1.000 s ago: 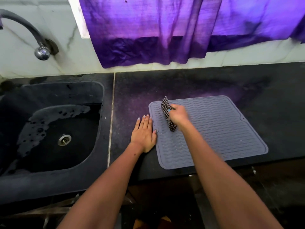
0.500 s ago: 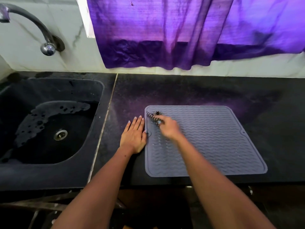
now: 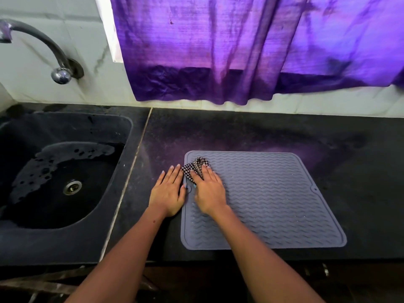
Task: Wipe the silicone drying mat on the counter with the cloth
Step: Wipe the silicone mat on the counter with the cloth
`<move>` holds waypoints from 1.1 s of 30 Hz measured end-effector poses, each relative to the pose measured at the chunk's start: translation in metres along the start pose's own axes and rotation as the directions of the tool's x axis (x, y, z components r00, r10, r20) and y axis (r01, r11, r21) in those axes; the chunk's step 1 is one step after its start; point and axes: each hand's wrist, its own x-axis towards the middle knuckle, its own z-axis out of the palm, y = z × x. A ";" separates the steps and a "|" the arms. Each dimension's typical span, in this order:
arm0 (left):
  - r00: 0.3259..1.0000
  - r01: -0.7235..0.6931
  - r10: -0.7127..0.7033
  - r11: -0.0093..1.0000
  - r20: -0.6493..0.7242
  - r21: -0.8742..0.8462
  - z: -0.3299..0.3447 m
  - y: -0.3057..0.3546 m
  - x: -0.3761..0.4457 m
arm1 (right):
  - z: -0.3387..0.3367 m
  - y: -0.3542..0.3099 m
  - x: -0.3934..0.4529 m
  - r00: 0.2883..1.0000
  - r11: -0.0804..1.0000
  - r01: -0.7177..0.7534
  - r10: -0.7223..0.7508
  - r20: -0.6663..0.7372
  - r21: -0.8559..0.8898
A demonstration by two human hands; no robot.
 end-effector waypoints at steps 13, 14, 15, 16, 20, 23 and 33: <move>0.999 -0.014 0.015 1.000 0.044 -0.023 -0.003 -0.003 0.004 | -0.056 0.031 0.032 0.862 0.725 -0.273 0.477 -0.174 0.633; 0.999 -0.016 0.017 1.000 0.042 -0.026 -0.003 -0.003 0.004 | -0.051 0.022 0.027 0.924 0.839 -0.246 0.354 -0.144 0.485; 0.999 -0.018 0.019 1.000 0.042 -0.025 -0.003 -0.003 0.004 | -0.040 0.012 0.024 0.967 0.924 -0.211 0.246 -0.072 0.319; 0.999 -0.019 0.020 1.000 0.042 -0.019 -0.003 -0.003 0.004 | -0.026 0.003 0.020 0.985 0.974 -0.168 0.172 -0.012 0.151; 0.999 -0.011 0.011 1.000 0.034 0.000 -0.003 0.000 0.004 | 0.000 0.000 0.016 0.997 0.990 -0.071 0.073 0.014 -0.118; 0.999 0.000 0.000 1.000 0.041 -0.011 -0.003 -0.001 0.004 | -0.017 0.017 0.027 0.999 0.998 -0.033 0.032 0.027 0.057; 1.000 -0.004 0.005 0.999 0.020 -0.053 -0.001 -0.004 0.004 | -0.071 0.075 0.046 0.893 0.756 -0.306 0.438 -0.100 0.578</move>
